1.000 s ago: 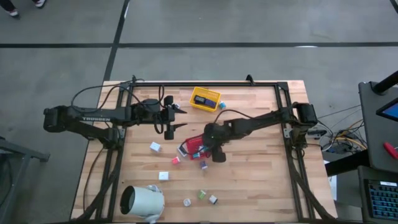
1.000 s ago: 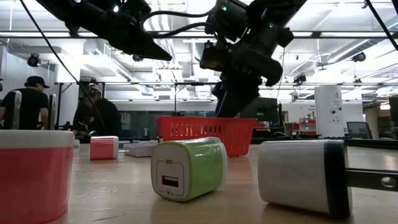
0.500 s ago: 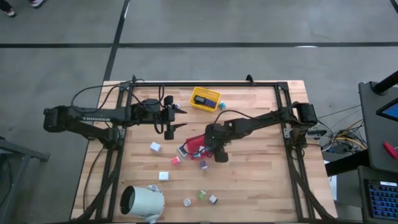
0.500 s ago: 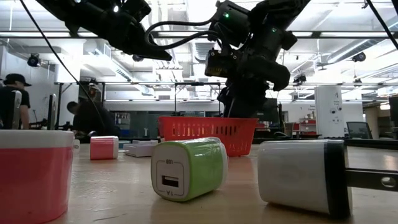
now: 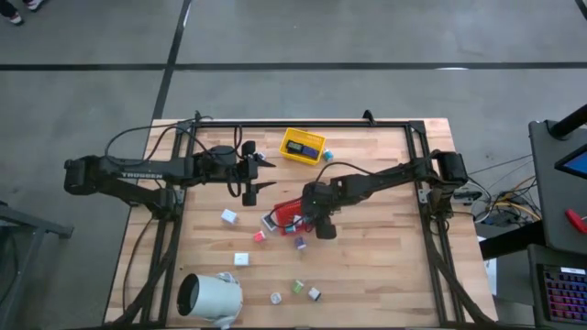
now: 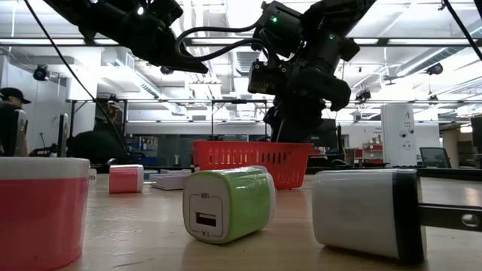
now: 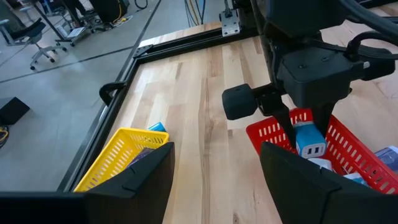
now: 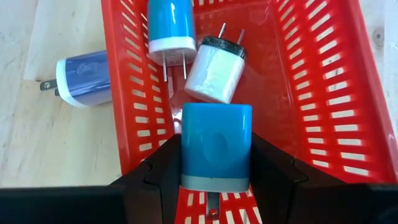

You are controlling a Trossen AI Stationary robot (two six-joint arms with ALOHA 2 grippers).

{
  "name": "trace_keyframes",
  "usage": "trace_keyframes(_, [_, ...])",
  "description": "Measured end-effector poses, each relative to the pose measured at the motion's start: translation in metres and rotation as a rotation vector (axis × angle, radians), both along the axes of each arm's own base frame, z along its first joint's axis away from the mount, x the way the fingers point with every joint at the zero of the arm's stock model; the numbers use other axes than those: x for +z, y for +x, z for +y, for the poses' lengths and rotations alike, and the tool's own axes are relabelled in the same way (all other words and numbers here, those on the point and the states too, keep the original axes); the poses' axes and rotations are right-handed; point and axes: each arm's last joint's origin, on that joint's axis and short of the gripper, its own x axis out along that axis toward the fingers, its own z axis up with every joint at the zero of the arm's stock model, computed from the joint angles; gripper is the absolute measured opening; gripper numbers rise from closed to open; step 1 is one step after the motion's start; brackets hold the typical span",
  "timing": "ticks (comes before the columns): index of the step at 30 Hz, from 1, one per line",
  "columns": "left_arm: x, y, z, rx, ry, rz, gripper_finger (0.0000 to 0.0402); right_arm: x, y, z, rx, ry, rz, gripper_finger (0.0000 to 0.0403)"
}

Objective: Pick & Place Office items
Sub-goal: Put the bottom blue and white charger adapter into the red bin, then put the top white digital clock into the yellow bin

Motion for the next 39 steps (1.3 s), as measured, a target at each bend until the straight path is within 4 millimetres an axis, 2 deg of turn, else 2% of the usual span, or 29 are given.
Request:
trace_keyframes(2, [0.0, 0.0, 0.0, 0.0, 0.0, 0.0, 0.0239, 0.0, 0.0, 0.0, -0.002, 0.001, 0.001, 0.0142])
trace_keyframes(9, [0.0, 0.0, 0.0, 0.0, 0.0, 0.0, 0.0239, 0.0, 0.0, -0.001, -0.005, -0.002, 0.001, 0.0194])
trace_keyframes(26, [0.0, 0.0, 0.0, -0.002, 0.004, 0.001, 0.0239, 0.006, 0.004, -0.003, -0.027, -0.081, -0.025, 0.0196])
trace_keyframes(34, [0.0, 0.0, 0.0, -0.003, 0.006, 0.002, 0.0239, 0.02, 0.011, -0.001, -0.031, -0.106, -0.035, 0.0196])
trace_keyframes(39, [0.0, 0.0, 0.0, -0.003, 0.006, 0.002, 0.0239, 0.036, 0.005, 0.016, -0.008, -0.1, -0.027, 0.0196])
